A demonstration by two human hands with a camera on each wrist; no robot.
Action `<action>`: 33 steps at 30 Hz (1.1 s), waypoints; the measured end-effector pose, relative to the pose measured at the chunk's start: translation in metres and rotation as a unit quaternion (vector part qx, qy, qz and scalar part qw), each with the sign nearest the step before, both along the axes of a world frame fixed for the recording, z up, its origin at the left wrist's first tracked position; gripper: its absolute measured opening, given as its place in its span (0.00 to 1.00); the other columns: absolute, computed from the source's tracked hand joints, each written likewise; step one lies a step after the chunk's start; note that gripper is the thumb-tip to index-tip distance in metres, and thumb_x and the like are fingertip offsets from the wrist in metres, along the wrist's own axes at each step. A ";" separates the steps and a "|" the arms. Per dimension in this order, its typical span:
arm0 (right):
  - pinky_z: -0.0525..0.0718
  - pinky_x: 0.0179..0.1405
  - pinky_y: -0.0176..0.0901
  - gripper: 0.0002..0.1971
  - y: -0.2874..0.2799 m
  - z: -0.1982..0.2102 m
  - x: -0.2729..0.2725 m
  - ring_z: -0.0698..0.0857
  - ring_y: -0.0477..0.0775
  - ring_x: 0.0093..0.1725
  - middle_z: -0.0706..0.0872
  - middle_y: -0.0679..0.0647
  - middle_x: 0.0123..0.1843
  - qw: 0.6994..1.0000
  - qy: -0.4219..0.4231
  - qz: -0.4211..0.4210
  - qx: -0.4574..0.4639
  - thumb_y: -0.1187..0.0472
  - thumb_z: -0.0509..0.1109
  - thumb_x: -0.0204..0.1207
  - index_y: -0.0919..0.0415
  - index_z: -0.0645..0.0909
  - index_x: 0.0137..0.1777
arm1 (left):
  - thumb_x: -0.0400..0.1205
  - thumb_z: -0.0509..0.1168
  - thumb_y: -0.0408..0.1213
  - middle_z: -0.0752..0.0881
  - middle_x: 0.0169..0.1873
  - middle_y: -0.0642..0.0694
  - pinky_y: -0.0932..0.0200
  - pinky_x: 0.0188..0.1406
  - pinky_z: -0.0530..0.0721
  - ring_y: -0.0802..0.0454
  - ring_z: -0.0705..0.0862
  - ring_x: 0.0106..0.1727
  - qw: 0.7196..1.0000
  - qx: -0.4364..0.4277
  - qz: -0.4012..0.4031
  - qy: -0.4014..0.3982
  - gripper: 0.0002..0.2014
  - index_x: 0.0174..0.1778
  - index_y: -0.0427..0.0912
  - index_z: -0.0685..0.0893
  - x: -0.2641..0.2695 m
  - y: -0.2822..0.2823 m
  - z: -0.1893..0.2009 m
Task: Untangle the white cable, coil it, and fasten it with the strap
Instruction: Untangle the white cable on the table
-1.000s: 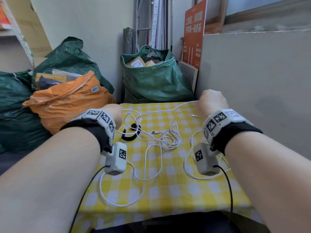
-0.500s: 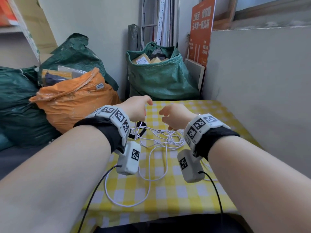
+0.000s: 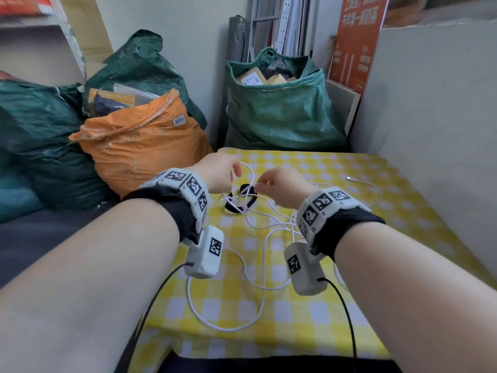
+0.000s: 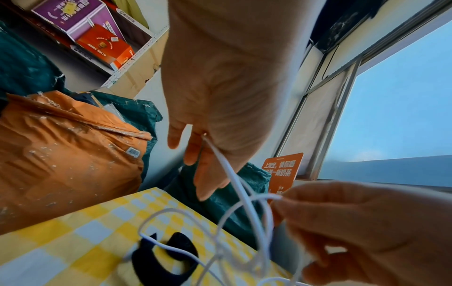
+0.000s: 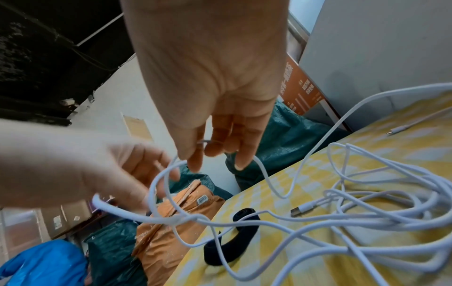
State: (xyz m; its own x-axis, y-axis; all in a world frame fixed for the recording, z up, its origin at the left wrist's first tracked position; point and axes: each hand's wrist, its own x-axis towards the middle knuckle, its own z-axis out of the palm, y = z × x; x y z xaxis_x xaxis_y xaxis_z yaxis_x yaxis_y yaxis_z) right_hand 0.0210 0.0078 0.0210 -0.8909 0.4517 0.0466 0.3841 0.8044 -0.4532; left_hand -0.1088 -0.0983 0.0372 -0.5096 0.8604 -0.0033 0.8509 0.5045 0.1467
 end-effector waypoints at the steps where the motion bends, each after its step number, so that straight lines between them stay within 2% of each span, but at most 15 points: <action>1: 0.81 0.42 0.43 0.13 0.004 0.000 0.000 0.82 0.55 0.44 0.84 0.53 0.44 0.999 0.035 -0.012 -0.018 0.52 0.64 0.81 0.58 0.85 0.56 | 0.75 0.68 0.29 0.82 0.48 0.50 0.64 0.37 0.73 0.51 0.77 0.47 0.999 -0.037 0.010 0.002 0.17 0.59 0.45 0.80 -0.003 -0.001 -0.005; 3: 0.73 0.30 0.37 0.12 0.010 0.005 0.001 0.76 0.49 0.35 0.78 0.47 0.33 0.995 0.087 -0.023 -0.035 0.52 0.65 0.80 0.58 0.86 0.53 | 0.74 0.68 0.32 0.82 0.49 0.51 0.55 0.55 0.77 0.48 0.79 0.54 0.999 -0.033 0.039 -0.007 0.14 0.54 0.50 0.82 -0.007 -0.001 -0.011; 4: 0.70 0.28 0.35 0.12 0.012 0.008 0.002 0.73 0.47 0.31 0.75 0.45 0.30 0.994 0.105 -0.024 -0.036 0.53 0.65 0.80 0.59 0.86 0.51 | 0.74 0.66 0.31 0.83 0.46 0.55 0.47 0.64 0.76 0.47 0.80 0.56 0.998 0.017 0.053 -0.020 0.12 0.46 0.55 0.83 -0.006 -0.001 -0.011; 6: 0.70 0.28 0.39 0.11 0.015 0.013 0.005 0.72 0.47 0.29 0.74 0.45 0.27 0.990 0.133 -0.025 -0.033 0.54 0.66 0.79 0.59 0.87 0.48 | 0.71 0.60 0.34 0.82 0.38 0.62 0.36 0.67 0.73 0.46 0.82 0.55 0.985 0.156 0.051 -0.048 0.12 0.34 0.58 0.82 0.000 0.002 -0.005; 7: 0.71 0.30 0.40 0.11 0.016 0.016 0.006 0.73 0.47 0.29 0.74 0.45 0.27 0.988 0.146 -0.027 -0.031 0.54 0.66 0.79 0.58 0.88 0.47 | 0.70 0.59 0.36 0.83 0.36 0.62 0.39 0.66 0.74 0.47 0.83 0.53 0.975 0.210 0.034 -0.062 0.11 0.33 0.58 0.82 0.004 0.005 -0.001; 9: 0.73 0.34 0.39 0.10 0.017 0.021 0.009 0.74 0.48 0.31 0.75 0.45 0.27 0.985 0.170 -0.030 -0.027 0.53 0.67 0.78 0.55 0.88 0.46 | 0.74 0.63 0.36 0.87 0.40 0.55 0.56 0.58 0.78 0.51 0.83 0.50 0.960 0.266 0.000 -0.093 0.08 0.41 0.50 0.87 0.019 0.012 0.010; 12: 0.73 0.29 0.38 0.09 0.019 0.030 0.015 0.75 0.46 0.29 0.77 0.46 0.27 0.978 0.206 -0.025 -0.025 0.53 0.66 0.78 0.52 0.86 0.40 | 0.74 0.66 0.33 0.86 0.39 0.52 0.66 0.43 0.77 0.55 0.83 0.45 0.954 0.283 -0.035 -0.087 0.08 0.47 0.43 0.87 0.036 0.021 0.022; 13: 0.72 0.27 0.33 0.09 0.019 0.034 0.018 0.74 0.44 0.28 0.78 0.47 0.27 0.975 0.218 -0.022 -0.019 0.53 0.66 0.78 0.52 0.85 0.39 | 0.74 0.66 0.32 0.85 0.36 0.52 0.67 0.39 0.77 0.55 0.82 0.42 0.956 0.280 -0.043 -0.083 0.07 0.46 0.41 0.87 0.041 0.023 0.024; 15: 0.70 0.24 0.30 0.10 0.020 0.040 0.025 0.73 0.44 0.27 0.77 0.46 0.26 0.970 0.241 -0.023 -0.007 0.55 0.67 0.78 0.54 0.86 0.39 | 0.76 0.65 0.32 0.85 0.31 0.50 0.59 0.39 0.81 0.52 0.84 0.37 0.960 0.261 -0.054 -0.086 0.05 0.42 0.40 0.86 0.050 0.029 0.026; 17: 0.72 0.30 0.37 0.10 0.023 0.047 0.034 0.73 0.48 0.29 0.75 0.46 0.25 0.963 0.265 -0.039 0.008 0.57 0.66 0.78 0.58 0.85 0.38 | 0.80 0.63 0.34 0.86 0.32 0.48 0.56 0.41 0.84 0.54 0.86 0.34 0.963 0.238 -0.053 -0.111 0.05 0.41 0.42 0.84 0.056 0.033 0.028; 19: 0.74 0.35 0.43 0.12 0.028 0.054 0.045 0.74 0.52 0.33 0.74 0.48 0.25 0.955 0.289 -0.071 0.018 0.58 0.65 0.79 0.61 0.83 0.37 | 0.82 0.61 0.33 0.87 0.34 0.44 0.61 0.35 0.84 0.56 0.86 0.32 0.967 0.218 -0.044 -0.125 0.06 0.45 0.42 0.84 0.060 0.035 0.031; 21: 0.75 0.38 0.45 0.12 0.036 0.060 0.058 0.75 0.55 0.36 0.74 0.49 0.26 0.946 0.306 -0.106 0.026 0.58 0.64 0.79 0.61 0.81 0.36 | 0.82 0.59 0.33 0.85 0.30 0.47 0.67 0.27 0.79 0.55 0.85 0.30 0.972 0.206 -0.028 -0.112 0.07 0.48 0.42 0.83 0.064 0.035 0.035; 24: 0.72 0.36 0.44 0.14 0.045 0.065 0.075 0.75 0.57 0.37 0.77 0.53 0.30 0.935 0.312 -0.162 0.043 0.57 0.62 0.80 0.62 0.79 0.35 | 0.82 0.58 0.33 0.81 0.27 0.51 0.65 0.27 0.76 0.56 0.83 0.27 0.976 0.201 0.002 -0.081 0.07 0.49 0.40 0.82 0.063 0.029 0.042; 28: 0.71 0.40 0.42 0.13 0.058 0.072 0.099 0.75 0.60 0.41 0.79 0.57 0.38 0.921 0.305 -0.235 0.057 0.56 0.60 0.80 0.59 0.78 0.36 | 0.84 0.59 0.37 0.83 0.23 0.49 0.65 0.29 0.73 0.56 0.82 0.28 0.981 0.185 0.025 -0.062 0.10 0.46 0.36 0.84 0.063 0.020 0.052; 33: 0.73 0.42 0.41 0.14 0.071 0.073 0.124 0.79 0.61 0.45 0.86 0.59 0.47 0.913 0.272 -0.299 0.045 0.55 0.60 0.80 0.59 0.86 0.47 | 0.83 0.63 0.37 0.82 0.26 0.48 0.68 0.23 0.73 0.56 0.79 0.27 0.963 0.251 0.032 -0.094 0.04 0.47 0.41 0.80 0.077 0.017 0.068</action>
State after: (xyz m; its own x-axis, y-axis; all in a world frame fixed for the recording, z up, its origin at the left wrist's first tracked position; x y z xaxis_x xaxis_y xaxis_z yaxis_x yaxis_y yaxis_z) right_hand 0.1446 0.0786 0.0944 -0.3192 0.8226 0.4706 0.5051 0.5679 -0.6499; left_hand -0.0313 -0.0810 0.1050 -0.5931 0.7439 0.3080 0.7550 0.3810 0.5338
